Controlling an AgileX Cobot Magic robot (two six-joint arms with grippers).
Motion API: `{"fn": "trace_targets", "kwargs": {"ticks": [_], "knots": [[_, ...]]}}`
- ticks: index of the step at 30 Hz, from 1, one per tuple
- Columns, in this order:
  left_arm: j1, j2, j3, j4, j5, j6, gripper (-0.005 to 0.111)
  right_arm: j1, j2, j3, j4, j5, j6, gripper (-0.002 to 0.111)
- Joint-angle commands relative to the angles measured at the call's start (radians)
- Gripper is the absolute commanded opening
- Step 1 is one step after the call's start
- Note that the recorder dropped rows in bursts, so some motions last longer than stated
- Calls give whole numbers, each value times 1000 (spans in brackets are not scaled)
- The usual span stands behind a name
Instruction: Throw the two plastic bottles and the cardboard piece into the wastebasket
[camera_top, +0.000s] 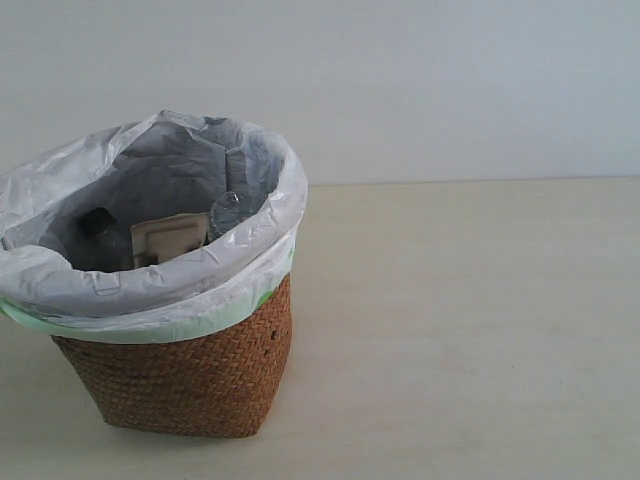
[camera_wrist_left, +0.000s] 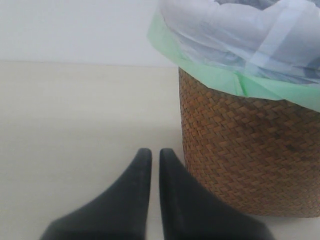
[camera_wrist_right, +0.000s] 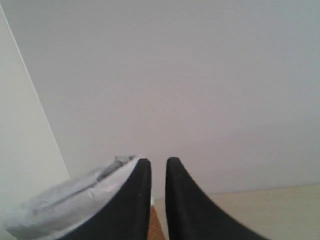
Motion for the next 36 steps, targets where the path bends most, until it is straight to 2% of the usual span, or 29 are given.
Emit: {"fn": "trace_targets", "kwargs": {"ticks": [1, 11, 19, 21, 25, 29, 36], "knots": [[3, -2, 3, 2, -3, -9, 6, -2, -6, 5, -56, 185, -33, 7], [3, -2, 3, 2, -3, -9, 6, -2, -6, 5, -56, 545, -63, 7], [3, -2, 3, 2, -3, -9, 6, -2, -6, 5, -39, 614, -136, 7], [3, -2, 3, 2, -3, -9, 6, -2, -6, 5, 45, 614, -213, 7], [3, -2, 3, 2, -3, -9, 6, -2, -6, 5, 321, 630, -518, 7], [3, -2, 3, 2, -3, -9, 6, -2, -6, 5, 492, 630, -772, 7], [3, -2, 3, 2, -3, -9, 6, -2, -6, 25, 499, 608, -806, 7]]}}
